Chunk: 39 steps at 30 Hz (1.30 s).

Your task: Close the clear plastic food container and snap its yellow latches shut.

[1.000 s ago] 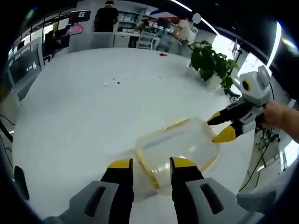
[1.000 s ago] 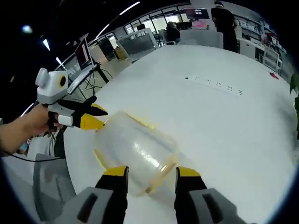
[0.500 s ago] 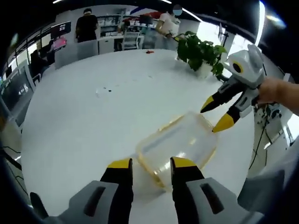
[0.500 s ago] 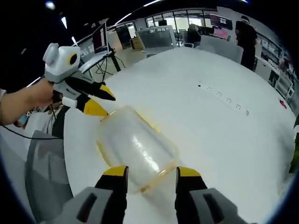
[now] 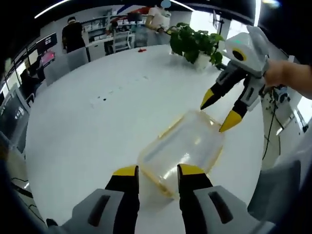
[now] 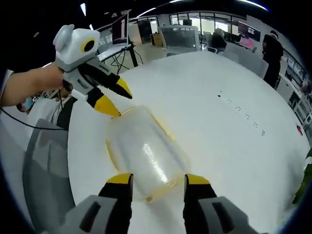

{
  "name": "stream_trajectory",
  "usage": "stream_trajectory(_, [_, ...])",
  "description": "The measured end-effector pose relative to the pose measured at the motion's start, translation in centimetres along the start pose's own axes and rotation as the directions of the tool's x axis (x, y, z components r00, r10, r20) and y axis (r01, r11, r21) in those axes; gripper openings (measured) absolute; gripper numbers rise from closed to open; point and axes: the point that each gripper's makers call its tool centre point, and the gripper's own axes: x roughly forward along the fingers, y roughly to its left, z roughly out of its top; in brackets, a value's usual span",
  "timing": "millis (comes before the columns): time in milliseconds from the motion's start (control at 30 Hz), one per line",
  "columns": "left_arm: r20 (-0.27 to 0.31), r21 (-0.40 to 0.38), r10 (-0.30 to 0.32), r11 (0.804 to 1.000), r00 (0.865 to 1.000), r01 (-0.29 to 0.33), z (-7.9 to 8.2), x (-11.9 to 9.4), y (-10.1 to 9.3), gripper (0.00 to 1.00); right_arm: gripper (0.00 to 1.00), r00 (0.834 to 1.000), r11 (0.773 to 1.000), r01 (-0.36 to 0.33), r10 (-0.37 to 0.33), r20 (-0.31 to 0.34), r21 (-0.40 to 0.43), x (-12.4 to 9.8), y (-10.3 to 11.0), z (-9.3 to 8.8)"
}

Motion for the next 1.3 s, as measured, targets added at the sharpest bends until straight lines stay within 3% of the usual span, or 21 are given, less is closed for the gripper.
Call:
stream_trajectory(100, [-0.008, 0.006, -0.014, 1.000, 1.000, 0.014, 0.0, 0.2, -0.2, 0.29, 0.39, 1.000, 1.000, -0.006, 0.005, -0.015, -0.030, 0.1, 0.1, 0.0])
stream_trajectory(467, [-0.043, 0.152, -0.042, 0.987, 0.998, 0.048, 0.4, 0.4, -0.5, 0.29, 0.38, 0.998, 0.991, -0.037, 0.031, -0.048, -0.132, 0.5, 0.7, 0.2])
stream_trajectory(567, [-0.078, 0.235, -0.036, 0.970, 0.996, 0.054, 0.2, 0.4, -0.6, 0.29, 0.38, 0.997, 0.986, -0.047, 0.037, -0.063, -0.161, 0.5, 0.8, 0.1])
stream_trajectory(867, [-0.119, 0.322, -0.073, 0.941, 0.990, 0.108, 0.5, 0.7, -1.4, 0.27, 0.36, 0.993, 0.965, -0.088, 0.066, -0.096, -0.247, 0.6, 1.0, 0.5])
stream_trajectory(967, [-0.156, 0.391, -0.078, 0.910, 0.985, 0.134, 0.2, 0.9, -1.8, 0.27, 0.36, 0.991, 0.956, -0.103, 0.075, -0.109, -0.276, 0.7, 1.1, 0.5])
stream_trajectory(1167, [-0.178, 0.436, -0.098, 0.884, 0.979, 0.168, 0.2, 1.4, -2.5, 0.26, 0.35, 0.987, 0.937, -0.133, 0.097, -0.126, -0.322, 1.0, 1.5, 0.7])
stream_trajectory(1300, [-0.179, 0.440, -0.112, 0.879, 0.978, 0.181, 0.6, 1.7, -3.1, 0.26, 0.34, 0.988, 0.932, -0.137, 0.106, -0.110, -0.336, 1.5, 1.8, 1.6])
